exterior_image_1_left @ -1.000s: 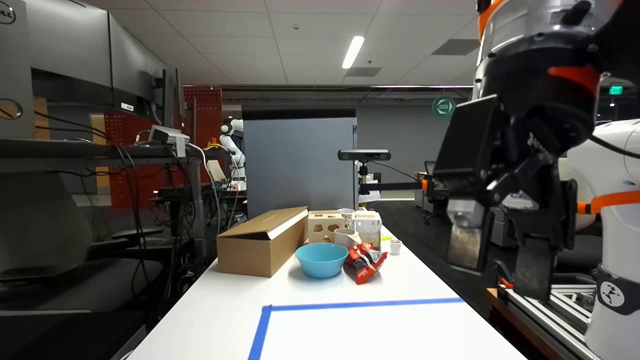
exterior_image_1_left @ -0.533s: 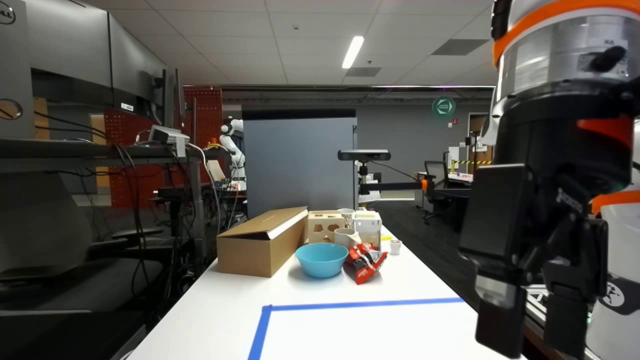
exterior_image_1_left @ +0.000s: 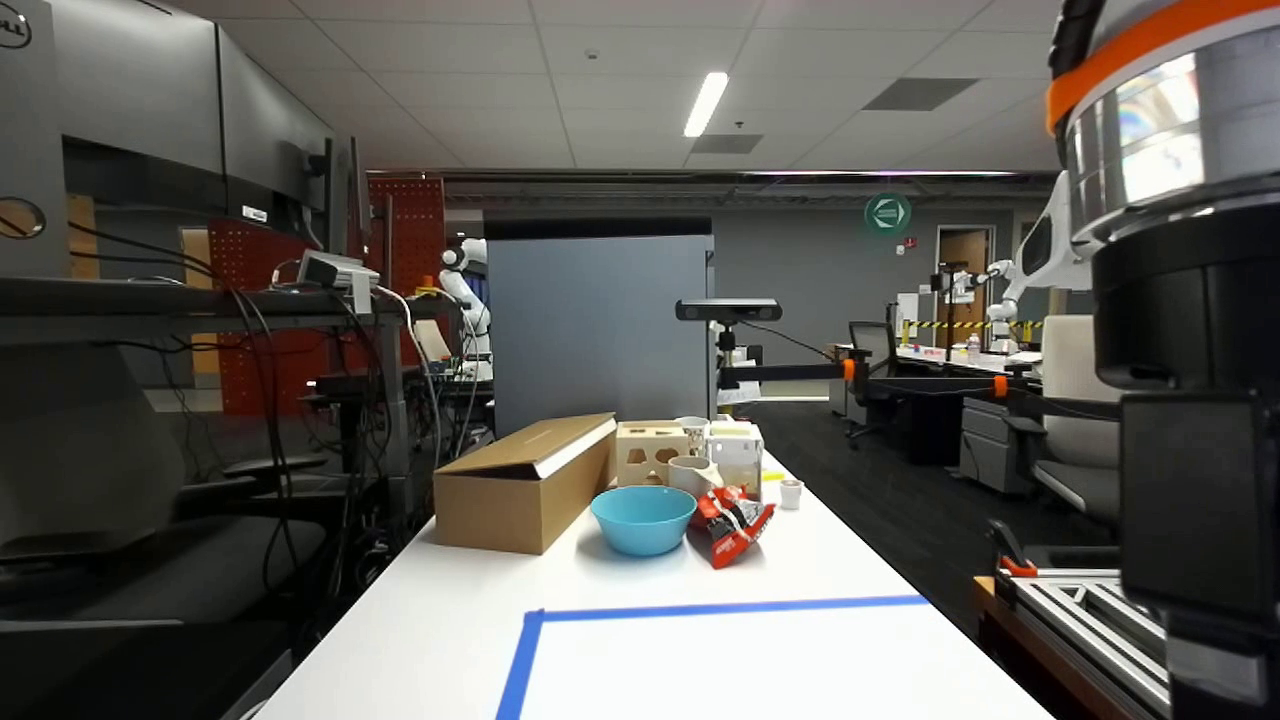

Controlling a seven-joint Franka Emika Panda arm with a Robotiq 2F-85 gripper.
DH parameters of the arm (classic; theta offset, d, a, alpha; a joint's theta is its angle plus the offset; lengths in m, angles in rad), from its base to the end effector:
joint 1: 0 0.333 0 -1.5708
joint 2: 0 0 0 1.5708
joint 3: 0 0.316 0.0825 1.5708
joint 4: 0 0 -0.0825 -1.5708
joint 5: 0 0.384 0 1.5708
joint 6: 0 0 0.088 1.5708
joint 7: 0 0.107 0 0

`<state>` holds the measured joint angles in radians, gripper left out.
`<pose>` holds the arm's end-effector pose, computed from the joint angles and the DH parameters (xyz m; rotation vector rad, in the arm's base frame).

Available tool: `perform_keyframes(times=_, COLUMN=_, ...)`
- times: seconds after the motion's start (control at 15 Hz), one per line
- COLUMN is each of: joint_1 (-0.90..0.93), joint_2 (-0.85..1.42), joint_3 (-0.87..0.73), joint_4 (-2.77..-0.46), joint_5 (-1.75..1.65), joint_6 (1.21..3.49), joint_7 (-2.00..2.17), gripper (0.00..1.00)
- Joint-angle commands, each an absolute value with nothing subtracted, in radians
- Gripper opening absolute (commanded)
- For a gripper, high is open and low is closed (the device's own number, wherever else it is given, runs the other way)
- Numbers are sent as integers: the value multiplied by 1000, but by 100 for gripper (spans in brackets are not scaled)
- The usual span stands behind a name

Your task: Put the sharpie on the table

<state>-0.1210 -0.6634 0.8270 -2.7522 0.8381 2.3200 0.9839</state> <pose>0.2922 0.2298 0.3608 -2.5991 1.2841 -0.0054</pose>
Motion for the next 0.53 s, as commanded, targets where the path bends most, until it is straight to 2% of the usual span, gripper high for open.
perform_keyframes(times=0.0, joint_1=-176, joint_2=-781, joint_3=855, joint_4=-2752, joint_5=852, joint_6=2221, joint_7=996, gripper=100)
perform_keyframes(times=0.47, joint_1=-278, joint_2=-833, joint_3=894, joint_4=-2752, joint_5=921, joint_6=2169, joint_7=956, gripper=100)
